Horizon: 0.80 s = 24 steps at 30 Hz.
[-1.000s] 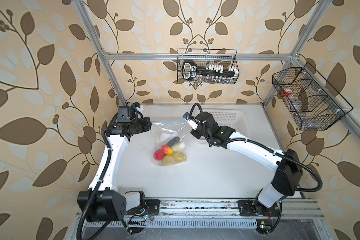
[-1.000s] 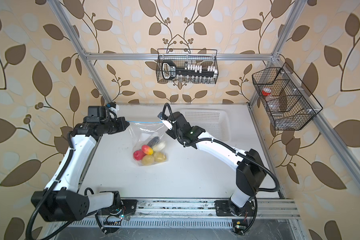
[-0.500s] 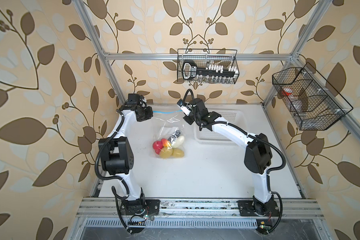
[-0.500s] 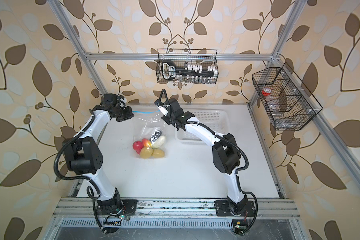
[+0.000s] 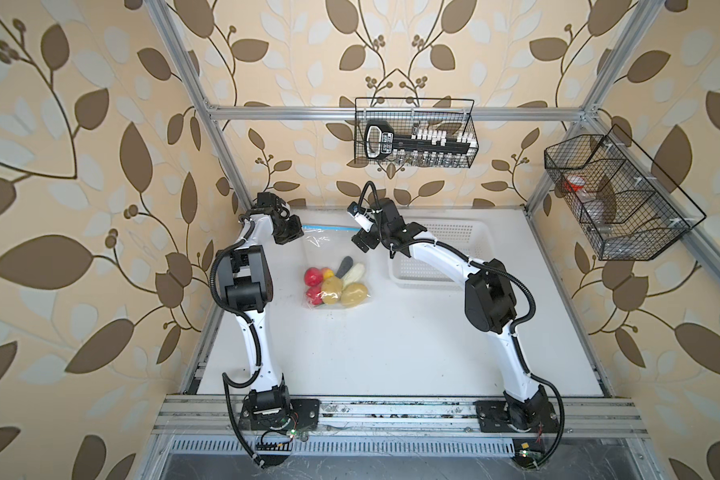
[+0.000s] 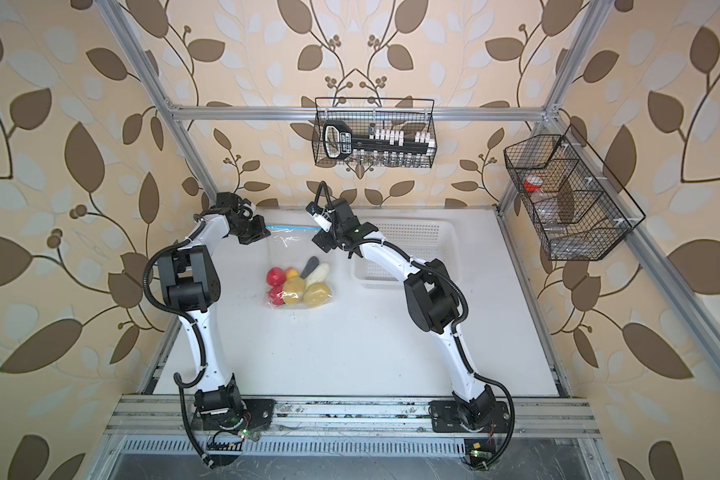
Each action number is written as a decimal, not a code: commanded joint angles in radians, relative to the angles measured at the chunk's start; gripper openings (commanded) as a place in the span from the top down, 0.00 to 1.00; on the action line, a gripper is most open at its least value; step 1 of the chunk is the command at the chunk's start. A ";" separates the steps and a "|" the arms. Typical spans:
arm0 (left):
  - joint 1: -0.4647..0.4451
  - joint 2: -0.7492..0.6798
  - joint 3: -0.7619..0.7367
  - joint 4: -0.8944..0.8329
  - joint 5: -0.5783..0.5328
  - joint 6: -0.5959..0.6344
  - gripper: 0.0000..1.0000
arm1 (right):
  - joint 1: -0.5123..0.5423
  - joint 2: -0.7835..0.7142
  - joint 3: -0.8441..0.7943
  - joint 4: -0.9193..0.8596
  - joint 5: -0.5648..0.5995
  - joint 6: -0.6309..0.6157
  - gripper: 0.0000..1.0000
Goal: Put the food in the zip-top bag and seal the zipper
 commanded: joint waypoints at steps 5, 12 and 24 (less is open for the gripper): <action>0.007 0.102 0.153 -0.013 0.090 -0.017 0.75 | -0.078 -0.175 -0.184 0.148 -0.126 0.167 0.00; 0.018 0.109 0.157 0.004 0.109 -0.021 0.53 | -0.123 -0.292 -0.351 0.164 -0.147 0.256 0.00; 0.034 -0.014 0.068 0.004 0.060 -0.003 0.01 | -0.137 -0.429 -0.513 0.162 -0.139 0.334 0.00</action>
